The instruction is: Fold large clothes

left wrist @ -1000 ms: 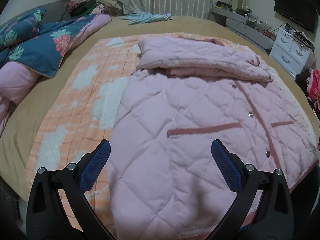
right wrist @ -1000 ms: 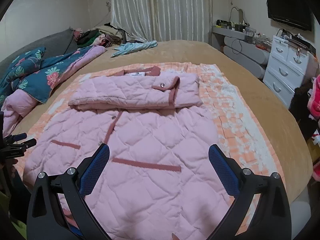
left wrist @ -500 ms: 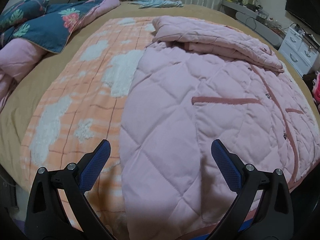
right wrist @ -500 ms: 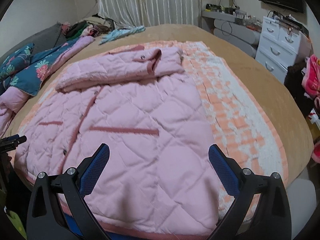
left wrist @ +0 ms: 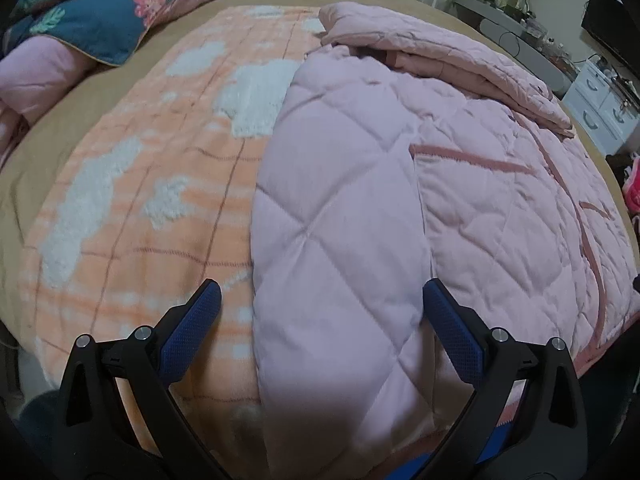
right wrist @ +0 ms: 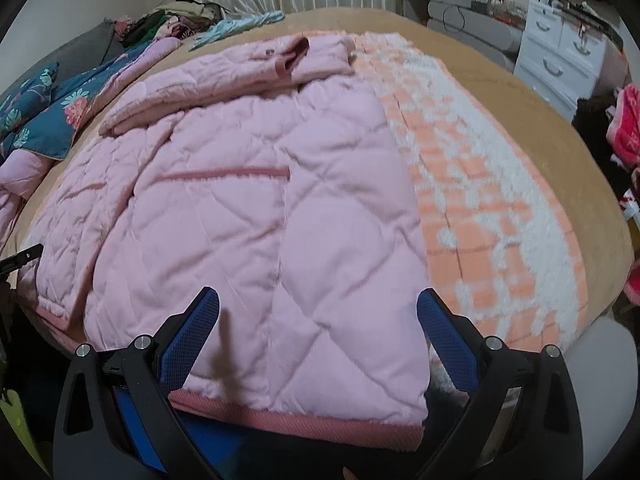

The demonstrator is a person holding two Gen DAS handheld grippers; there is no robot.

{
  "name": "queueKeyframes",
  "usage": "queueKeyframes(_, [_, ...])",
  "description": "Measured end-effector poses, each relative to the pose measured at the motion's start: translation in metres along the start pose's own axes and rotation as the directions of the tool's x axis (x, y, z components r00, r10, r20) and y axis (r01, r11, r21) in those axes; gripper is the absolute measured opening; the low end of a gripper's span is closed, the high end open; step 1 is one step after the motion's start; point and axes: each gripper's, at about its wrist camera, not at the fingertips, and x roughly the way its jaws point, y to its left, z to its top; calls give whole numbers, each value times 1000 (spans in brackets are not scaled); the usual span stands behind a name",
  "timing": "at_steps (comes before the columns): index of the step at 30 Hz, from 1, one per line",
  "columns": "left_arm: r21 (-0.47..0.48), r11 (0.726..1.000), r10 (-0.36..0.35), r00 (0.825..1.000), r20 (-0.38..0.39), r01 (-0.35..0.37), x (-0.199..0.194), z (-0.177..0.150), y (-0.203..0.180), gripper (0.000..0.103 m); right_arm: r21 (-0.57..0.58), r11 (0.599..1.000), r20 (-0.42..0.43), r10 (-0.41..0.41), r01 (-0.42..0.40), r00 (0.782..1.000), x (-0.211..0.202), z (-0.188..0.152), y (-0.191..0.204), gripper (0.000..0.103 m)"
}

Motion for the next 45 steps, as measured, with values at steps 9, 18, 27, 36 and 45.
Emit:
queueKeyframes(9, [4,1000,-14,1000,-12,15,-5,-12,1,95,73,997,-85,43,-36,995,10,-12,-19,98])
queueKeyframes(18, [16,1000,-19,1000,-19,20,-6,-25,-3,94,54,995,-105,86,-81,991,15,-19,-11,92])
queueKeyframes(27, [26,999,-27,999,-21,28,-2,-31,-11,94,17,985,-65,175,-174,982,8,-24,-6,37])
queueKeyframes(36, [85,996,-44,999,24,41,-10,-25,-27,44,-21,970,93,242,-241,966,-28,-4,6,19])
queueKeyframes(45, [119,993,-33,998,55,27,-24,-14,-37,11,-9,967,-16,254,-254,967,-8,-16,3,39])
